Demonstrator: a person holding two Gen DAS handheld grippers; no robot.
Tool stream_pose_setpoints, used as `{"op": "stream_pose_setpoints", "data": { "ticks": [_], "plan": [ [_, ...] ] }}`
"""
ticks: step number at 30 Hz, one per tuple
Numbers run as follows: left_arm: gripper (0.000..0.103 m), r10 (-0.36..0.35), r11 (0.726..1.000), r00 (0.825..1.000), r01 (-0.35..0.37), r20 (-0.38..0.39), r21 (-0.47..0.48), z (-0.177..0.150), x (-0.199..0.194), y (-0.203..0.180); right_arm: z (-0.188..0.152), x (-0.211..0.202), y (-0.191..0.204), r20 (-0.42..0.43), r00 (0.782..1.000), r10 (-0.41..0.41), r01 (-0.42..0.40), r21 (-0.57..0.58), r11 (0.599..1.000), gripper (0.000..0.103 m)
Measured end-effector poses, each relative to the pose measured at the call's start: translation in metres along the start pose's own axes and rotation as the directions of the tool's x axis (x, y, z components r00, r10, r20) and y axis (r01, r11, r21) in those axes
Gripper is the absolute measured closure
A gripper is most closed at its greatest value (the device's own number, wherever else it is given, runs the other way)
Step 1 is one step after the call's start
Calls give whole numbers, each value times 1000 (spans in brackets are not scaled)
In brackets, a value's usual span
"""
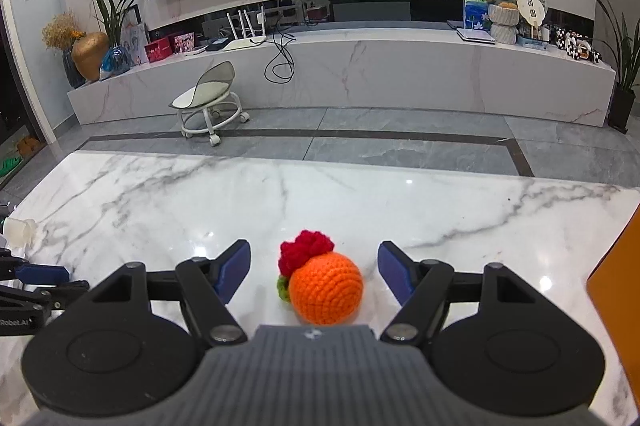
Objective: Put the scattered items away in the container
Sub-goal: 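Close the left tool on the black pen while the right tool grasps the orange crocheted ball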
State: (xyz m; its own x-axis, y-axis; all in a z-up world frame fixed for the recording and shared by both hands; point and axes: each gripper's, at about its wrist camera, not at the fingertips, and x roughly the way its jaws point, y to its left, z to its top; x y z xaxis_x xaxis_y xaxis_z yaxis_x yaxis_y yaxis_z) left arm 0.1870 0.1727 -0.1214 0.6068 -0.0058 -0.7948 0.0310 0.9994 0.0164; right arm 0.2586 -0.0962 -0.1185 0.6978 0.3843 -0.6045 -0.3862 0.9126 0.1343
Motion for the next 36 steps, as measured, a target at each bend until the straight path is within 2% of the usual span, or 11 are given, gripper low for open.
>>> {"op": "stream_pose_setpoints", "data": {
  "ticks": [4,7,12,14,15,21,23,25,26,36],
  "plan": [
    [65,3,1000,1000,-3,-25,4,3,0,0,-4,4,1,-12,1000,4,-4,-5,1000,33],
    [65,10,999,999,-9,-34,31,3,0,-2,-7,6,0,-21,1000,0,0,-9,1000,33],
    [66,5,1000,999,-5,-47,18,4,1,0,-9,8,-4,-31,999,-7,7,-5,1000,33],
    [81,2,1000,999,-1,-51,22,5,0,0,-9,9,-5,-34,999,-10,10,-5,1000,33],
    [93,3,1000,998,-2,-56,25,6,0,-1,-10,10,-5,-35,999,-11,11,-6,1000,34],
    [93,7,999,998,-5,-61,37,6,1,-1,-11,12,-5,-44,999,-15,15,-11,1000,36],
    [93,5,999,998,-3,-66,33,7,1,-1,-11,13,-5,-47,999,-15,14,-10,1000,40],
    [93,-4,1000,997,5,-72,21,7,1,0,-11,13,-6,-53,999,-11,10,-11,1000,50],
    [93,-6,1000,997,8,-72,18,8,1,1,-12,14,-6,-56,998,-10,9,-14,1000,52],
    [93,-24,1000,998,24,-66,-1,13,-5,-1,-10,10,-5,-57,998,-12,11,-31,999,55]
  ]
}}
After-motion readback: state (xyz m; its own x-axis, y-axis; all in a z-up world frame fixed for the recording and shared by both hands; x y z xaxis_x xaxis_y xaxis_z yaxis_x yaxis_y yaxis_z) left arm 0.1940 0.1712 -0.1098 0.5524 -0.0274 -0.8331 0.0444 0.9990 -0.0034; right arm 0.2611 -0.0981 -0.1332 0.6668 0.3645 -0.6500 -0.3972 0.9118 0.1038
